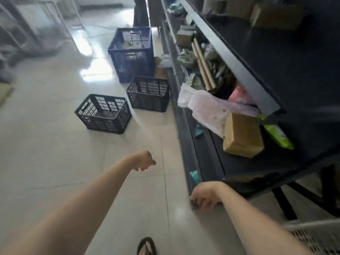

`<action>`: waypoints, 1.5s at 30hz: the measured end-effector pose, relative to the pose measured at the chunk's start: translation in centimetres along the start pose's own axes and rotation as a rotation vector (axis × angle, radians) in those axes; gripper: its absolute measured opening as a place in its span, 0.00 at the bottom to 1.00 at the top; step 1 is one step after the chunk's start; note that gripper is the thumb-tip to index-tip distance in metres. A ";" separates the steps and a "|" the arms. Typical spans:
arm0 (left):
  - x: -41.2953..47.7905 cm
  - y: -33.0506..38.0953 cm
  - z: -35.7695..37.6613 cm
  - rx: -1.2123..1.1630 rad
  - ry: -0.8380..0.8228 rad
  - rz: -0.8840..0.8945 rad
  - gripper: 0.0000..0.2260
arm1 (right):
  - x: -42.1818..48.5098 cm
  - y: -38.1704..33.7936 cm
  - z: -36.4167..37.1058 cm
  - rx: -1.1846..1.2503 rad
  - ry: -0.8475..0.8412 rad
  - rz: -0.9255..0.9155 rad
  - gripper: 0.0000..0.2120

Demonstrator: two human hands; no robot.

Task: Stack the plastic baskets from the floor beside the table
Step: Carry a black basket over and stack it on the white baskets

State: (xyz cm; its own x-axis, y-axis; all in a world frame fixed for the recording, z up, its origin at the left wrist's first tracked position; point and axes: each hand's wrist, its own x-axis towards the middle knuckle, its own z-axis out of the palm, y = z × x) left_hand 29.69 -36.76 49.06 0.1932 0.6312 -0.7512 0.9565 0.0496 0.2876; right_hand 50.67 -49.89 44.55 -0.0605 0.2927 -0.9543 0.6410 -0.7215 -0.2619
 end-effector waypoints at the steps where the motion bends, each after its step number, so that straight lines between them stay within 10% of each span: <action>1: 0.4 -2.3 -2.5 -0.019 0.035 -0.007 0.08 | 0.9 -3.3 0.1 -0.026 0.023 -0.038 0.12; 10: 3.6 -19.8 -20.0 -0.156 0.219 -0.140 0.08 | 4.0 -27.1 -4.6 -0.281 0.184 -0.219 0.20; 32: 27.7 -34.1 -51.9 -0.035 0.375 -0.412 0.19 | 22.1 -70.6 -28.8 -0.669 0.258 -0.137 0.16; 45: 52.3 -51.6 -70.8 -0.062 0.361 -0.451 0.18 | 43.3 -91.1 -30.6 -0.312 0.299 0.017 0.09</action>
State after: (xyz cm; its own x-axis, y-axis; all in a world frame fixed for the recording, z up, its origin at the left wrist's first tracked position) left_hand -25.06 48.47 37.05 -0.3280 0.7608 -0.5601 0.9101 0.4135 0.0287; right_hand 13.03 47.73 31.52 0.1473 0.4844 -0.8623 0.8433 -0.5171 -0.1464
